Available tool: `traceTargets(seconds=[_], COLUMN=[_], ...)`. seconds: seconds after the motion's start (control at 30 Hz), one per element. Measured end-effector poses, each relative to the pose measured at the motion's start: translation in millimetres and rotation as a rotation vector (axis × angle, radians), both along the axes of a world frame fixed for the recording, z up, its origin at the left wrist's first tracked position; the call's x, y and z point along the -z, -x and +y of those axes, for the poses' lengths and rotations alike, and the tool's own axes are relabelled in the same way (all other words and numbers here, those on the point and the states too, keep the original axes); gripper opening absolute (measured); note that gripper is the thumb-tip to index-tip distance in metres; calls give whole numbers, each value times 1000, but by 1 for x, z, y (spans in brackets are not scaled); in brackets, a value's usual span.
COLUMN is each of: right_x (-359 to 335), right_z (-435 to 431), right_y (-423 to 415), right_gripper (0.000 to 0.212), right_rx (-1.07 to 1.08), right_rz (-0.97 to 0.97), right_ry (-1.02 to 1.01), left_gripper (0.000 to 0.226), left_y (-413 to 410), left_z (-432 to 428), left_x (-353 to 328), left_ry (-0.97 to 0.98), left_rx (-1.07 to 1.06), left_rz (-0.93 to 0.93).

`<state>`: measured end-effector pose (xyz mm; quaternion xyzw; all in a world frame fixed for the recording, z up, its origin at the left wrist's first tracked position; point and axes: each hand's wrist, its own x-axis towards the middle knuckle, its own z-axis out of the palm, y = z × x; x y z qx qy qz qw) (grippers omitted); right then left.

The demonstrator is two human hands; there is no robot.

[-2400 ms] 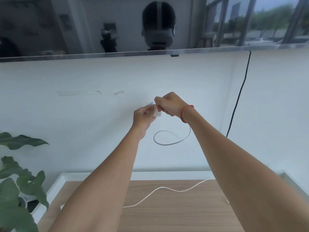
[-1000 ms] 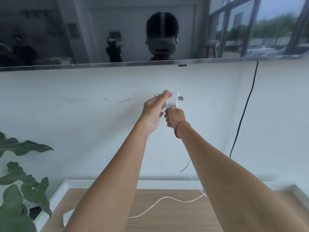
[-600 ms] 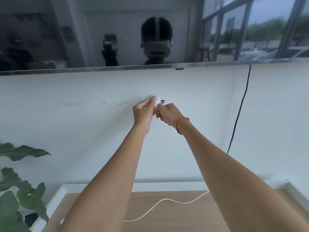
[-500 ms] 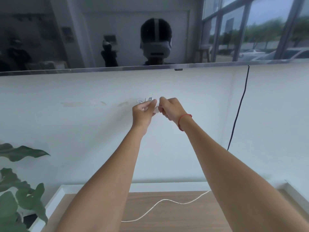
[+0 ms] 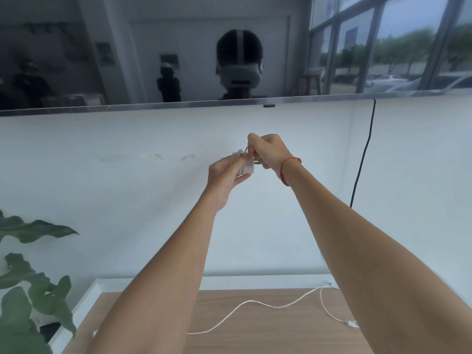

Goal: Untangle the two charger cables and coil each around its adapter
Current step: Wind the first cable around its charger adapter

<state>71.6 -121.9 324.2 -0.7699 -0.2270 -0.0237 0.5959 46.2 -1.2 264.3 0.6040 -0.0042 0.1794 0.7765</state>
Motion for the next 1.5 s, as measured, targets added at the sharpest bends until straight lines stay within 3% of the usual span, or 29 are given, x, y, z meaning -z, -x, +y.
traceTargets(seconds=[0.2, 0.33, 0.5, 0.73, 0.9, 1.17, 1.33, 1.5], right_x=[3, 1, -1, 31, 53, 39, 7, -1], right_z=[2, 2, -4, -8, 22, 17, 5, 1], right_y=[0, -3, -14, -23, -11, -8, -20, -28], right_gripper=[31, 41, 51, 47, 47, 37, 36, 39], right_rx=[-10, 24, 116, 167, 145, -64, -50, 12], right_rz=[-9, -21, -40, 236, 264, 75, 47, 43], right_ry=[-47, -163, -194, -336, -92, 283, 289, 138], left_gripper=[33, 34, 28, 16, 16, 29, 28, 25], left_y=[4, 8, 16, 17, 7, -16, -21, -23], left_z=[-5, -2, 5, -4, -15, 7, 9, 1], left_x=[-7, -19, -34, -40, -44, -14, -1, -7], left_ry=[-196, -232, -312, -123, 63, 60, 35, -39], left_rx=[-54, -70, 80, 165, 60, -227, -195, -123], left_rz=[-12, -31, 27, 49, 4, 3, -10, -31])
